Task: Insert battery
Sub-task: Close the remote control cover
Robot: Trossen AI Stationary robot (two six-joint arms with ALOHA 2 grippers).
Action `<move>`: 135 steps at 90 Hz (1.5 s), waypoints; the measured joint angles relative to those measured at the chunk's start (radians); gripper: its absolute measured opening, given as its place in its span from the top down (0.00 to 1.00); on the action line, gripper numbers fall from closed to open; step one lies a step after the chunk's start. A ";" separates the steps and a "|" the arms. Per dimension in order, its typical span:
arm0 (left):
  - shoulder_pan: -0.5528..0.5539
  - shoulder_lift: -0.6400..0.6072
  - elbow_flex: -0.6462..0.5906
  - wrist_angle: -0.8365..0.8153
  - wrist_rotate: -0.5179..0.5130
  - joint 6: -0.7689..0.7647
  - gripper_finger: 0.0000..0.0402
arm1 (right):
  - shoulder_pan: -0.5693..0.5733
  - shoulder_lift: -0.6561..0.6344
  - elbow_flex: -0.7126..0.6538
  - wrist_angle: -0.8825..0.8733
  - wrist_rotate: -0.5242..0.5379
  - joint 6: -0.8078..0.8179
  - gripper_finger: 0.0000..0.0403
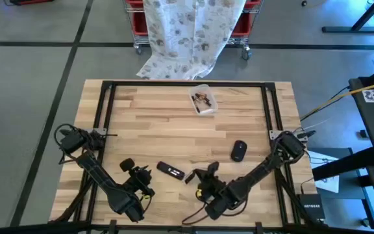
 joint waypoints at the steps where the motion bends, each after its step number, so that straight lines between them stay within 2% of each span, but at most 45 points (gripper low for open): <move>1: 0.000 0.000 0.000 0.000 0.000 0.001 0.79 | 0.003 0.000 0.000 0.001 0.010 0.000 1.00; 12: 0.000 0.000 0.000 0.000 0.000 0.002 0.79 | 0.009 0.010 0.000 0.037 0.139 0.008 1.00; 20: 0.000 0.000 0.000 0.000 0.000 -0.001 0.79 | 0.015 0.043 0.000 0.116 0.189 -0.010 1.00; 44: 0.000 0.000 0.000 0.007 -0.001 -0.006 0.79 | 0.013 0.153 0.000 0.432 0.311 -0.275 1.00; 56: 0.000 0.000 0.000 0.033 -0.031 -0.015 0.79 | -0.005 0.162 0.000 0.471 0.314 -0.324 1.00; 62: 0.000 0.000 0.000 0.072 -0.070 0.003 0.79 | -0.021 0.163 0.000 0.475 0.272 -0.325 1.00; 68: 0.000 0.000 0.000 0.145 -0.103 0.087 0.79 | -0.034 0.163 0.000 0.479 0.232 -0.321 1.00; 84: 0.002 0.007 -0.017 0.458 -0.136 0.531 0.79 | -0.048 0.146 0.000 0.477 0.184 -0.222 1.00; 95: 0.020 0.025 -0.055 0.652 -0.180 0.725 0.79 | -0.046 0.135 0.014 0.465 0.185 -0.204 1.00; 113: 0.068 0.026 -0.077 0.796 -0.193 0.858 0.79 | -0.038 0.133 0.064 0.295 0.178 -0.145 1.00; 124: 0.088 0.026 -0.077 0.874 -0.188 0.947 0.79 | -0.026 0.133 0.091 0.133 0.149 -0.022 1.00; 135: 0.105 0.026 -0.077 0.951 -0.123 1.101 0.79 | -0.014 0.133 0.098 0.025 0.095 0.126 1.00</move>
